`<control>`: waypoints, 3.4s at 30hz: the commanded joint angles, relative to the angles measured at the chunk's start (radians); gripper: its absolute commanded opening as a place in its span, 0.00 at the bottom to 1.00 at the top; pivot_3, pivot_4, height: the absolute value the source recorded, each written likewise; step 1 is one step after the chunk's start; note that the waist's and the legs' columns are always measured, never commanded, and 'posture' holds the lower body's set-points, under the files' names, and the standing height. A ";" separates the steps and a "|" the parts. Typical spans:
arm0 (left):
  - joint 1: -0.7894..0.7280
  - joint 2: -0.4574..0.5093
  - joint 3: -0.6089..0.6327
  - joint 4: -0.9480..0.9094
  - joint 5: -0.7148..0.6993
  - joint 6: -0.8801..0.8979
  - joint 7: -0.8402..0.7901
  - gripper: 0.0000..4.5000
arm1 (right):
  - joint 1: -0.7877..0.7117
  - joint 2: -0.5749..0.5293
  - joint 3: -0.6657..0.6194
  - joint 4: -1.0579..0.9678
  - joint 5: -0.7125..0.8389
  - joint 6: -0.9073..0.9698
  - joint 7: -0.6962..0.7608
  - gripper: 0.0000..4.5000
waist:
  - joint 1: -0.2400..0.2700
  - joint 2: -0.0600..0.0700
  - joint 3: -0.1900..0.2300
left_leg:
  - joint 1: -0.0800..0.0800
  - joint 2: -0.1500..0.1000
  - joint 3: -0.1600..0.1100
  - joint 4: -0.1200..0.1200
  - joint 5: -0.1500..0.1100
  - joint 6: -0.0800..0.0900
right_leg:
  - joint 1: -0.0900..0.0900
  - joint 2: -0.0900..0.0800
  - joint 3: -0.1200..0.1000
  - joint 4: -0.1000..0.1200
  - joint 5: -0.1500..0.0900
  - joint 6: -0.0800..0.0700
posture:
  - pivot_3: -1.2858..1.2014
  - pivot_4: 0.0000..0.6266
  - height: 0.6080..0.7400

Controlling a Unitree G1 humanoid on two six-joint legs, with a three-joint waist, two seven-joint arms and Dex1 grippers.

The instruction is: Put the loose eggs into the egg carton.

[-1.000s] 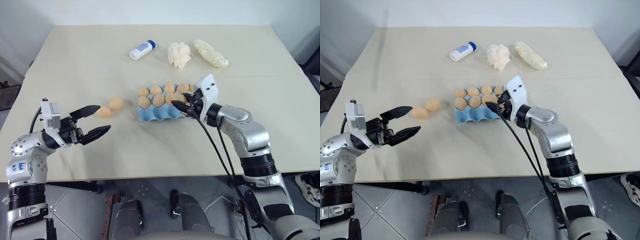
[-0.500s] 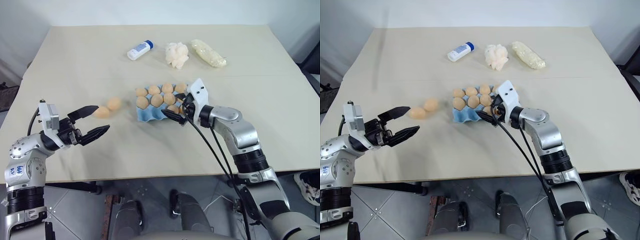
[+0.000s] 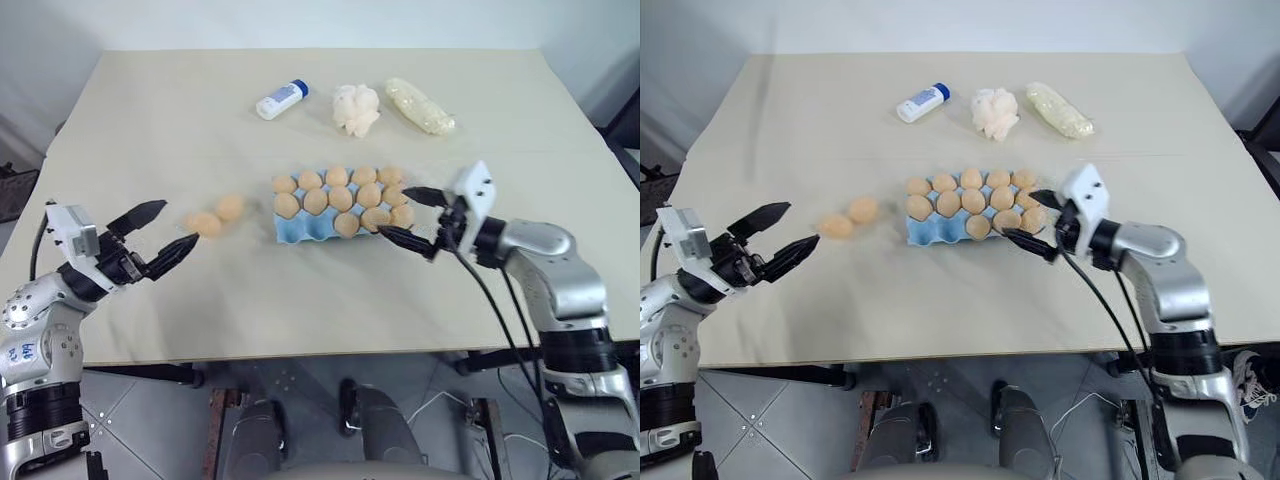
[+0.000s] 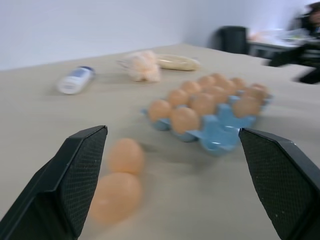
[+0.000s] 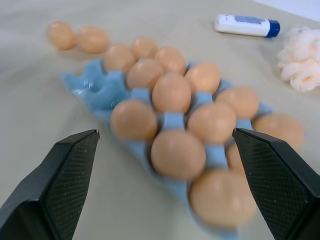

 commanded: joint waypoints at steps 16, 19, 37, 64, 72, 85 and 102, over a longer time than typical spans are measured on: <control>0.389 -0.019 0.244 -0.268 -0.050 0.131 0.253 1.00 | 0.140 -0.174 -0.138 0.038 0.124 -0.086 0.293 1.00 | 0.001 0.000 0.000 | 0.003 0.005 0.000 -0.001 -0.004 -0.008 | 0.001 0.007 0.004 -0.007 -0.001 -0.003 | 0.52 0.24 1.00; 0.403 -0.012 0.241 -0.260 -0.038 0.121 0.237 1.00 | 0.119 -0.176 -0.123 0.058 0.115 -0.084 0.303 1.00 | 0.002 0.000 0.000 | 0.003 0.005 0.000 -0.002 -0.004 -0.008 | 0.001 0.007 0.004 -0.008 -0.001 -0.003 | 0.52 0.24 1.00; -0.131 0.044 -0.116 0.186 0.171 0.039 0.147 1.00 | 0.063 -0.145 -0.086 0.045 0.101 -0.071 0.247 1.00 | 0.003 0.000 0.000 | 0.002 0.007 0.008 -0.002 -0.003 -0.005 | 0.000 0.010 0.002 -0.004 -0.001 -0.003 | 0.52 0.24 1.00; -0.466 0.003 -0.255 0.730 0.309 -0.173 -0.026 0.65 | 0.192 -0.137 -0.114 -0.091 0.147 -0.035 0.138 1.00 | 0.002 0.000 0.000 | 0.003 0.007 0.008 0.007 -0.003 -0.005 | 0.000 0.010 0.004 0.005 0.000 -0.004 | 0.52 0.24 1.00; -0.389 0.040 -0.229 0.564 0.269 -0.108 -0.053 0.44 | 0.186 -0.106 -0.096 -0.124 0.160 -0.034 0.119 1.00 | 0.001 0.000 0.000 | 0.003 0.007 0.008 0.008 -0.003 -0.005 | 0.000 0.010 0.004 0.006 0.000 -0.004 | 0.52 0.24 1.00; -0.430 -0.026 -0.298 0.107 0.132 0.217 -0.051 0.44 | 0.165 -0.013 -0.047 -0.164 0.163 -0.038 0.077 1.00 | 0.009 -0.001 0.000 | 0.003 0.007 0.007 0.009 -0.002 -0.005 | 0.001 0.010 0.005 0.008 -0.001 -0.004 | 0.52 0.24 1.00; -0.748 -0.310 -0.467 0.687 0.321 -0.066 -0.099 0.44 | 0.247 0.070 -0.059 -0.296 0.189 -0.053 -0.026 1.00 | 0.004 -0.001 0.000 | 0.002 0.006 0.005 0.010 -0.002 -0.005 | 0.001 0.011 0.005 0.008 -0.001 -0.004 | 0.52 0.24 1.00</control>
